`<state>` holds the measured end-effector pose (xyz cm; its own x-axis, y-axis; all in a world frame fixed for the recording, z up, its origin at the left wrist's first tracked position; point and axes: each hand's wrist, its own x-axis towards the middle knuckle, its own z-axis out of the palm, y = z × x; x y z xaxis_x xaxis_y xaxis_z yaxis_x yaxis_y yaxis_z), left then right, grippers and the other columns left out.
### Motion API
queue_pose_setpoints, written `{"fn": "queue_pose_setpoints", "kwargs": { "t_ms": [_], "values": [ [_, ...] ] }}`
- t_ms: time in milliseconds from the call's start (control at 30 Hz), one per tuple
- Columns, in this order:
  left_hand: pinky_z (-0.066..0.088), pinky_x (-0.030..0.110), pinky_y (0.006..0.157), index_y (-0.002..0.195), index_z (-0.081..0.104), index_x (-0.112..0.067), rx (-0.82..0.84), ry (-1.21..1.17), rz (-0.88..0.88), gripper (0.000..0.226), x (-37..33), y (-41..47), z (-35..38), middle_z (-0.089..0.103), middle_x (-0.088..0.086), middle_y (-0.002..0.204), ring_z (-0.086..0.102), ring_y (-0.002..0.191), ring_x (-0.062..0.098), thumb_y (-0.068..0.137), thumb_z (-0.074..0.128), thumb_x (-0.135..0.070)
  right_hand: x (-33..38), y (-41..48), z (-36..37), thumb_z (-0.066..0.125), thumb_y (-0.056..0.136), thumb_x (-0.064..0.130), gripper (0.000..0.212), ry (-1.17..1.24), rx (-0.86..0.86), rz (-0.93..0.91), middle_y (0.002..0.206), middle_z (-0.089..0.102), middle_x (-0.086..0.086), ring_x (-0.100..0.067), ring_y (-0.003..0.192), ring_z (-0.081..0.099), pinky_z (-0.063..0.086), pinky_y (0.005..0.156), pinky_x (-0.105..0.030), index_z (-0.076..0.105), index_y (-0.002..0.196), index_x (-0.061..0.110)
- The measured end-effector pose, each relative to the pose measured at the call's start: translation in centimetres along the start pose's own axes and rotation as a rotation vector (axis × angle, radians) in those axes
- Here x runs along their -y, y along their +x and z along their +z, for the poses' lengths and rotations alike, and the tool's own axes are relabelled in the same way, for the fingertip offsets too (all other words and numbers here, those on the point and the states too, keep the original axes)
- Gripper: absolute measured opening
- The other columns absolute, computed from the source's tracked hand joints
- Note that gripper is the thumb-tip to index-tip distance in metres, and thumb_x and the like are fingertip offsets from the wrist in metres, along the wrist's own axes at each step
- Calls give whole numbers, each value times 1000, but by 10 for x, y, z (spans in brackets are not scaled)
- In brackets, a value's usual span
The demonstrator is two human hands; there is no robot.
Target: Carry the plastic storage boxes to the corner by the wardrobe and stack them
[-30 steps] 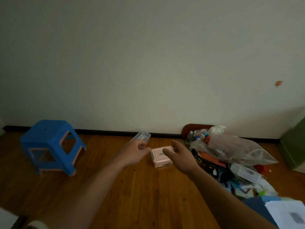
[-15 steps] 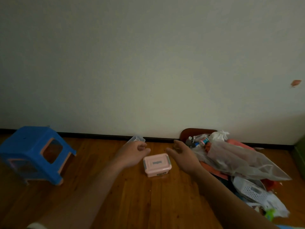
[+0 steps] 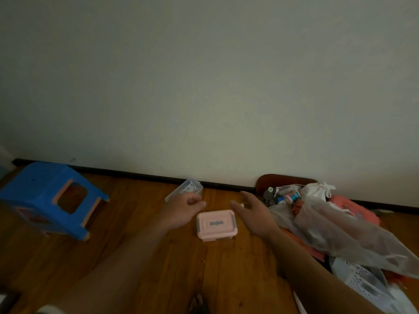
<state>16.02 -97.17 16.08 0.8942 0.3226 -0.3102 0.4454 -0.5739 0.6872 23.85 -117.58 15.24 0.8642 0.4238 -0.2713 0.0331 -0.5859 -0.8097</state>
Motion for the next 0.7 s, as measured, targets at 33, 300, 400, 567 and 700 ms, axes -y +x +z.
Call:
{"fn": "queue_pose_setpoints", "kwargs": {
  "t_ms": [33,300,400,567,700],
  "values": [
    [45,27,91,127,60,-23,5,-9,-12,41,0,14,0,61,-7,125,56,109,7,92,58,-44,-2,14,-1,54,91,51,68,7,11,7,149,42,-3,-19,131,43,40,107,-43,32,149,21],
    [48,27,86,125,62,-26,27,-69,-41,42,0,114,-12,62,-7,124,57,110,9,90,58,-48,1,116,-12,53,91,53,67,-29,15,47,146,45,-2,-18,129,45,39,105,-36,34,147,22],
    [45,19,71,127,60,-28,32,-74,-61,43,4,142,-18,60,-7,125,56,109,9,90,57,-49,7,147,-9,53,91,53,68,-18,10,41,148,43,-1,-17,130,44,37,103,-33,33,147,21],
    [42,17,72,130,58,-23,51,-87,-86,43,15,184,-21,59,-5,129,53,111,8,92,57,-44,4,195,2,52,92,53,67,-35,45,48,148,43,-1,-17,131,43,35,102,-32,33,148,19],
    [42,24,85,132,56,-22,41,-105,-141,43,27,209,-14,57,-3,131,52,110,8,94,57,-40,-11,228,7,52,91,54,67,-48,87,83,146,45,-2,-17,130,44,37,103,-34,34,147,21]
  ]
}}
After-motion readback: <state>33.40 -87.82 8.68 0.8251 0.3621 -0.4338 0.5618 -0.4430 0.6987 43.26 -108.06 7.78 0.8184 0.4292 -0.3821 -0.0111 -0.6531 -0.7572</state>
